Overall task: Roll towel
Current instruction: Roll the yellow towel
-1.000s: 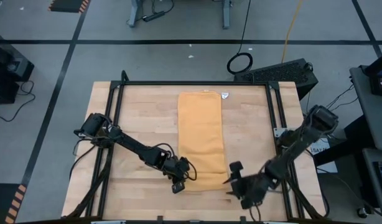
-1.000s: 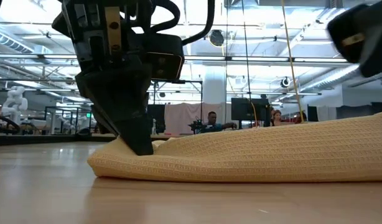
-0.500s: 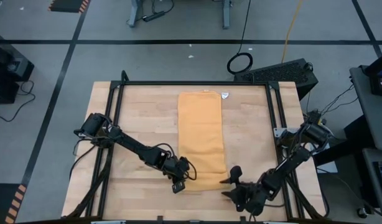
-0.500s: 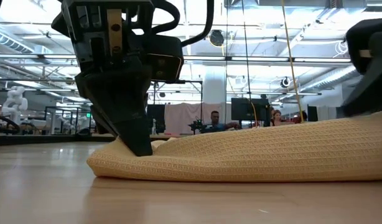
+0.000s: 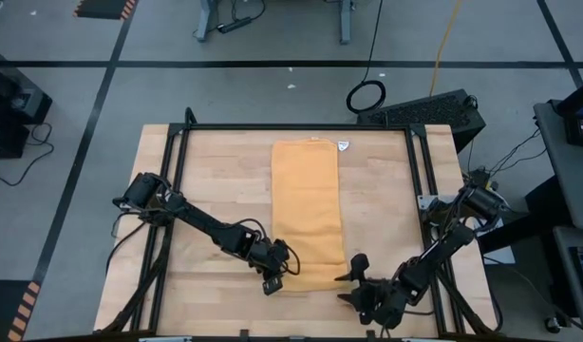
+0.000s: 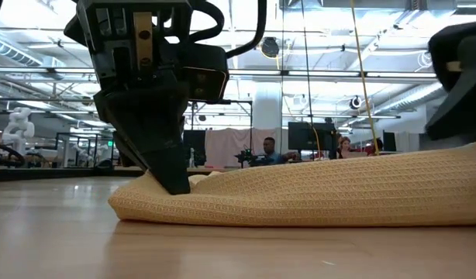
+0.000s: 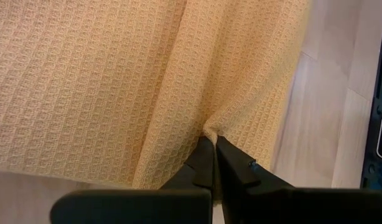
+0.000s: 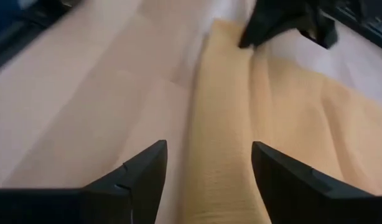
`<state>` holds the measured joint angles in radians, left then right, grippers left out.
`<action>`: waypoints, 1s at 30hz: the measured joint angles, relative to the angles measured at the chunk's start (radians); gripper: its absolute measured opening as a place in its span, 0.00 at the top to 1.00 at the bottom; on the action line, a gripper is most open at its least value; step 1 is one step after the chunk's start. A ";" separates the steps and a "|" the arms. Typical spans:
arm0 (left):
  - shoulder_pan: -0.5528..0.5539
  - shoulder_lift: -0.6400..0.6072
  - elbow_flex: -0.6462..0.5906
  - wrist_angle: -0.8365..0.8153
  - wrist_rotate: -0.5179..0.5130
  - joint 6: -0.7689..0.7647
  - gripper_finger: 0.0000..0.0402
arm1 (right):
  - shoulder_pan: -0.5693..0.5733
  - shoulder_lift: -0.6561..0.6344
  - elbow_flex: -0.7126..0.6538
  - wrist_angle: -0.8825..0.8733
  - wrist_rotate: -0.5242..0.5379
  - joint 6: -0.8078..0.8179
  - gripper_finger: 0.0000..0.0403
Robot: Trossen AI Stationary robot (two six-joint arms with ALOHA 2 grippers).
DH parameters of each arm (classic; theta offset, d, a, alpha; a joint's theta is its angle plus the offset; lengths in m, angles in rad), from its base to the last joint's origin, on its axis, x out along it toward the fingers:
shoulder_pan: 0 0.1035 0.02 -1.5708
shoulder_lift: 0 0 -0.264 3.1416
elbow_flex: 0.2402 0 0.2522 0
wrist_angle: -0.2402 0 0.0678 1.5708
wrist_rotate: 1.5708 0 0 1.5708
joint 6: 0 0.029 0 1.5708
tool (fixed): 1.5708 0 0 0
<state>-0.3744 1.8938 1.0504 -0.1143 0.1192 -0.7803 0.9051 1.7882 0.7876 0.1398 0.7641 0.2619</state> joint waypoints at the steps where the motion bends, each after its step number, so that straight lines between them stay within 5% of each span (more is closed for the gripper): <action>1: 0.000 0.000 0.000 0.000 0.000 0.000 0.98 | 0.006 0.000 0.000 0.010 -0.006 -0.008 0.45; 11: 0.001 0.000 -0.013 0.005 0.000 -0.001 0.98 | 0.013 0.023 0.000 -0.002 -0.028 -0.020 0.52; 22: 0.001 0.000 -0.014 0.018 -0.001 0.000 0.98 | -0.026 0.035 0.000 -0.008 -0.006 0.001 0.38; 30: 0.001 0.000 -0.014 0.019 -0.001 0.000 0.98 | -0.054 0.036 0.000 -0.038 -0.008 0.063 0.36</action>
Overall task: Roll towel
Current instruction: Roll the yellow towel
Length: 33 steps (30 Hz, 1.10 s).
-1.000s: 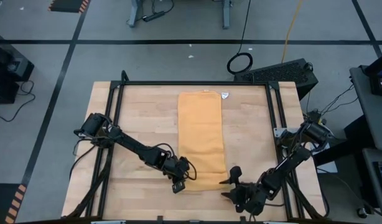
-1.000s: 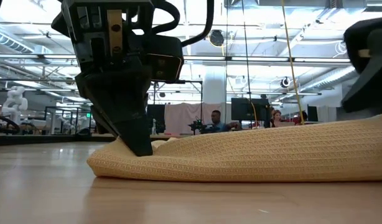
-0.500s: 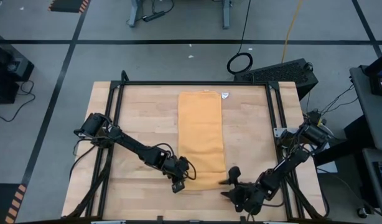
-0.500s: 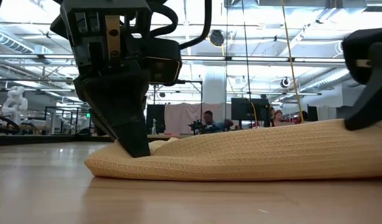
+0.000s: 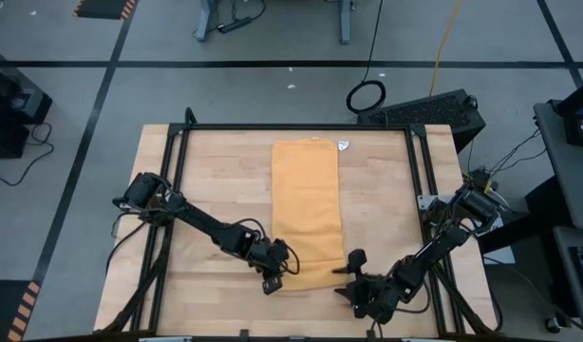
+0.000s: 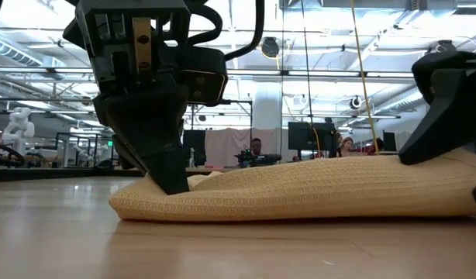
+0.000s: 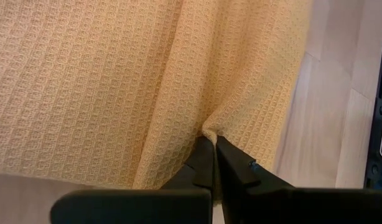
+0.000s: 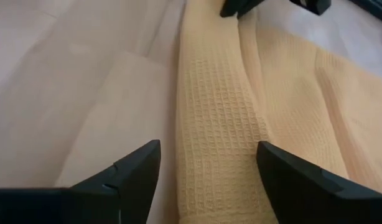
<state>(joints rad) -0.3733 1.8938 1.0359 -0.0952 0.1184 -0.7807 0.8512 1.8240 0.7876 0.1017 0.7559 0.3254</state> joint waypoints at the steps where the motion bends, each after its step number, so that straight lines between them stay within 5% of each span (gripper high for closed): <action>1: 0.000 0.000 0.000 0.000 0.000 0.000 0.98 | -0.002 0.000 0.000 -0.001 -0.003 0.001 0.36; 14: 0.000 0.000 0.000 0.000 0.000 0.001 0.98 | 0.024 0.000 -0.001 0.083 -0.002 -0.115 0.34; 33: 0.001 0.000 0.000 0.013 -0.031 0.000 0.98 | 0.013 0.000 -0.172 0.297 -0.027 0.024 0.35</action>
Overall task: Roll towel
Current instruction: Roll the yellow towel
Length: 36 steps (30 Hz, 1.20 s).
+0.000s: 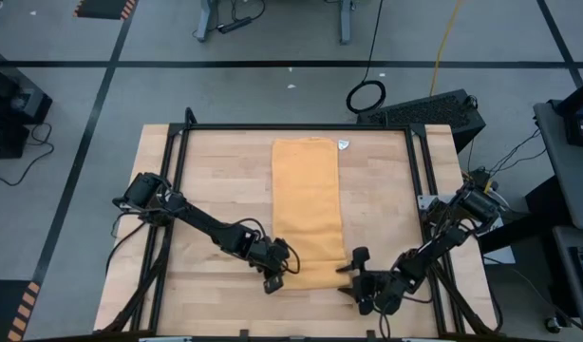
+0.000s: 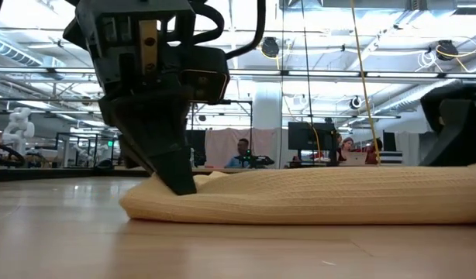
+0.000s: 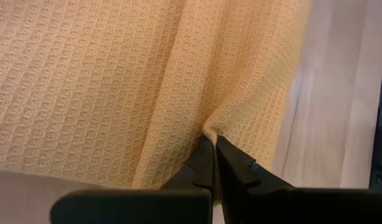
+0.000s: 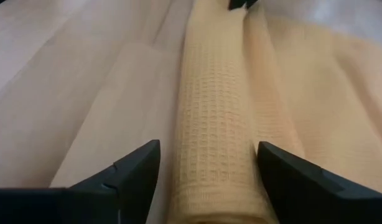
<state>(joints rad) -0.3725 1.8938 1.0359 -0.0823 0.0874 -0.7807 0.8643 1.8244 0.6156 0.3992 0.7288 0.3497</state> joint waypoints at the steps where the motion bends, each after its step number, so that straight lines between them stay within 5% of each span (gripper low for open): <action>1: 0.000 0.000 0.000 0.003 -0.008 0.000 0.98 | -0.003 0.000 -0.003 0.001 -0.014 0.012 0.36; 11: -0.003 -0.008 0.000 0.021 -0.020 0.022 0.96 | -0.059 0.004 -0.011 -0.004 -0.108 0.078 0.64; 22: -0.074 -0.158 0.000 0.029 -0.034 0.234 0.60 | -0.080 0.008 -0.010 -0.016 -0.140 0.110 0.97; 31: -0.281 -0.089 0.002 0.250 -0.495 0.503 0.54 | -0.098 0.009 -0.011 -0.012 -0.151 0.163 0.96; 36: -0.343 0.020 0.000 0.283 -0.606 0.533 0.52 | -0.100 0.010 -0.011 -0.009 -0.154 0.163 0.96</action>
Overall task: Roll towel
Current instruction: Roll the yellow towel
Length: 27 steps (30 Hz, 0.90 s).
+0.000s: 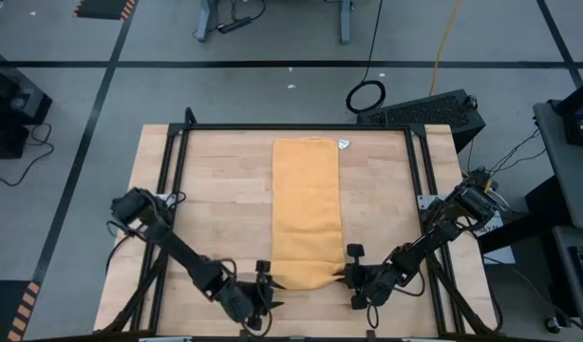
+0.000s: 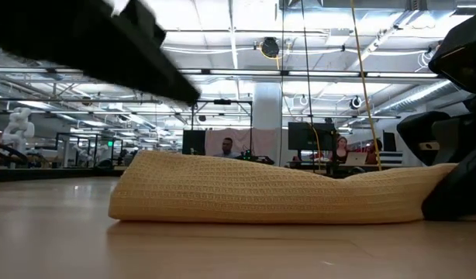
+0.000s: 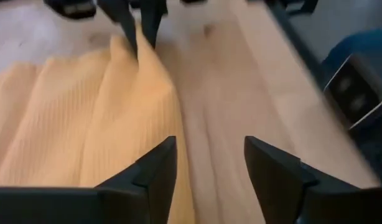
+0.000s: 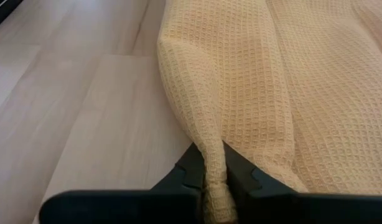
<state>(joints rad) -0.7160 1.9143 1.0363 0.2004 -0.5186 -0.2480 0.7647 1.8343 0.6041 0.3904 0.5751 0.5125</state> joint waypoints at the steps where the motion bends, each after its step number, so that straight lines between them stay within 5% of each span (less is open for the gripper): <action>1: -0.005 0.020 0.000 0.003 -0.013 -0.006 0.50 | 0.000 0.000 0.000 0.000 0.000 0.000 0.96; 10: -0.002 0.130 0.000 0.049 -0.154 0.128 0.24 | 0.000 0.000 0.000 0.007 -0.002 0.000 0.96; 15: 0.026 0.150 0.003 0.011 -0.144 0.021 0.25 | 0.000 0.000 0.000 0.009 -0.003 0.021 0.96; 19: 0.045 0.149 0.003 -0.008 -0.140 -0.080 0.40 | 0.001 0.001 -0.002 0.027 -0.003 0.026 0.96; 27: 0.044 0.108 0.000 -0.003 -0.030 -0.132 0.96 | 0.014 -0.020 -0.005 0.097 -0.028 0.033 0.97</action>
<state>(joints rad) -0.6723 2.0223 1.0363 0.1972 -0.5489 -0.3804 0.7788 1.8139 0.5988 0.4870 0.5472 0.5453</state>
